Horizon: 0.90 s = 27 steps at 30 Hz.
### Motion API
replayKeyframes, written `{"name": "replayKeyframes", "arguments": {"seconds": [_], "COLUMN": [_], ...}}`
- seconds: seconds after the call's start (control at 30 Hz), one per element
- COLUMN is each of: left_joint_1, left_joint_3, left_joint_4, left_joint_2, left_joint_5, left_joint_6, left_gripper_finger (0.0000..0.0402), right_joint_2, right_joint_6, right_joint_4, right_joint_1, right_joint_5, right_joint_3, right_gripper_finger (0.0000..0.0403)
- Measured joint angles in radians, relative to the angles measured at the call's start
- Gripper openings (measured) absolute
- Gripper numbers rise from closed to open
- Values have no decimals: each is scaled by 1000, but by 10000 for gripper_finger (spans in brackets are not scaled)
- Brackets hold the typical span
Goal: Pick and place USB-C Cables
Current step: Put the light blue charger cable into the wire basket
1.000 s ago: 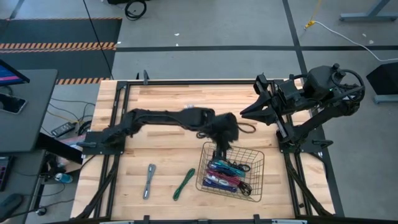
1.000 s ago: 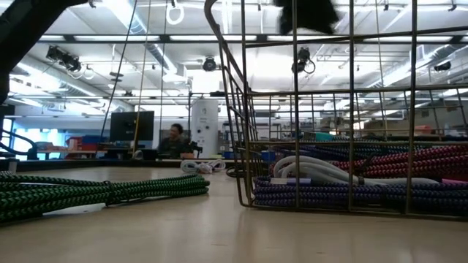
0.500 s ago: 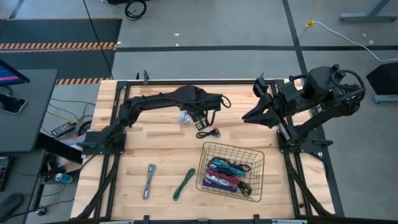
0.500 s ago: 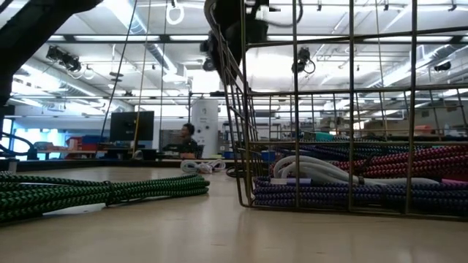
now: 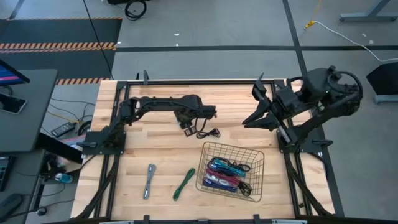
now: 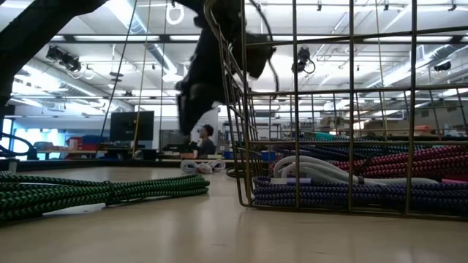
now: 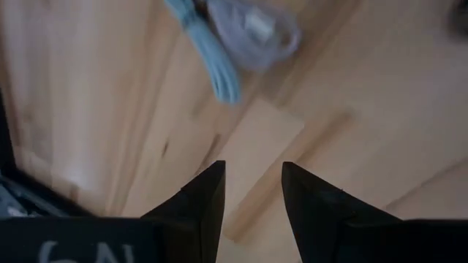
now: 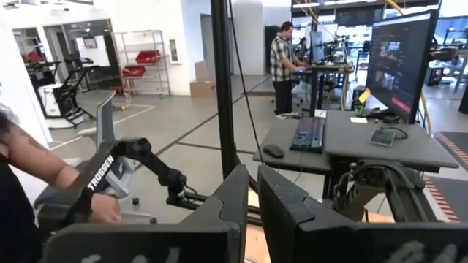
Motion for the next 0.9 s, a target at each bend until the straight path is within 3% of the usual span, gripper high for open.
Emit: {"name": "replayKeyframes", "arguments": {"seconds": [0.23, 0.5, 0.9], "left_joint_1": [32, 47, 111], "left_joint_3": [-152, -111, -133], "left_joint_4": [111, 210, 204], "left_joint_2": [0, -11, -8], "left_joint_5": [64, 56, 64], "left_joint_6": [-22, -25, -25], "left_gripper_finger": [142, 142, 142], "right_joint_2": [0, 0, -3], "right_joint_6": [-4, -18, 0], "right_joint_4": [-45, -55, -56], "right_joint_1": [0, 0, 0], "right_joint_5": [-2, -1, -1], "right_joint_3": [0, 0, 0], "right_gripper_finger": [39, 39, 39]}}
